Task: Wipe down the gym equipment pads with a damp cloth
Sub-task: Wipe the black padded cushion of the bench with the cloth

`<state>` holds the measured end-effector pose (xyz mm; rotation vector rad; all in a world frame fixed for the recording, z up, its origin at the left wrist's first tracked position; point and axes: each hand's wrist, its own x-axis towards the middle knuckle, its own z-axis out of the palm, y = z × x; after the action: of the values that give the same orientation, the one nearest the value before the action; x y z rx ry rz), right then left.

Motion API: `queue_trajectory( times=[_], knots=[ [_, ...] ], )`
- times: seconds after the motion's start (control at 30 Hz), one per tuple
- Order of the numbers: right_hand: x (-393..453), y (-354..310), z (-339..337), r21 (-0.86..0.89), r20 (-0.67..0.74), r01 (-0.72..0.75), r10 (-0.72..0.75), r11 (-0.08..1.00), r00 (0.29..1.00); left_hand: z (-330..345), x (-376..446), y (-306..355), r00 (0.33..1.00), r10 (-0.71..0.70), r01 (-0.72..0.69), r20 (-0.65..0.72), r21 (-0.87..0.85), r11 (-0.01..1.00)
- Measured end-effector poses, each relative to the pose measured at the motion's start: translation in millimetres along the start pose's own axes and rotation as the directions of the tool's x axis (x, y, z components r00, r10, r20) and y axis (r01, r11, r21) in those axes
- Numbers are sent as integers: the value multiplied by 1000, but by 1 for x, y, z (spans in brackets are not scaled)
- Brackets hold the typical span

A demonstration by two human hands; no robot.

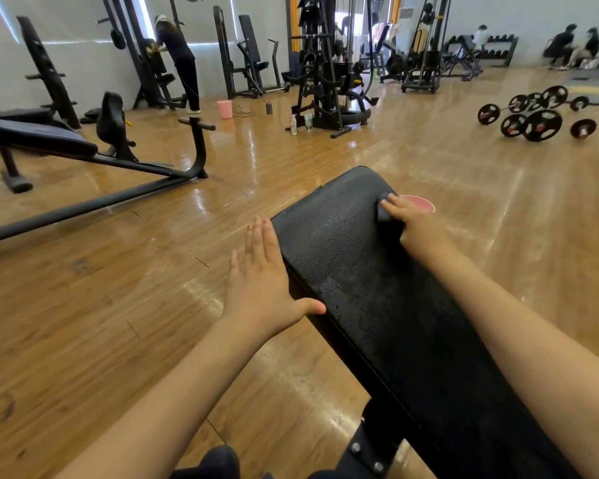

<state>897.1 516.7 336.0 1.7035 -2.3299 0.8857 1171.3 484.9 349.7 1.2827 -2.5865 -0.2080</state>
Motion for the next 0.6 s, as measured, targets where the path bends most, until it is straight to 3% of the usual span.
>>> queue_trajectory(
  times=[0.07, 0.23, 0.47, 0.6],
  knots=[
    [17, 9, -7, 28, -37, -63, 64, 998, 997, 0, -1, 0, 1000, 0, 0, 1, -10, 1000],
    [18, 0, 5, 150, 29, -9, 5, 989, 1000, 1, 1, -1, 1000, 4, -4, 3, -5, 1000],
    [-23, 7, 20, 194, -94, 7, 11, 981, 995, -1, 0, 1, 1000, -14, 13, 24, 26, 1000],
    [-41, 13, 16, 239, -98, -12, 36, 971, 994, -5, 0, 7, 999, -34, 32, 34, 48, 998]
  ],
)
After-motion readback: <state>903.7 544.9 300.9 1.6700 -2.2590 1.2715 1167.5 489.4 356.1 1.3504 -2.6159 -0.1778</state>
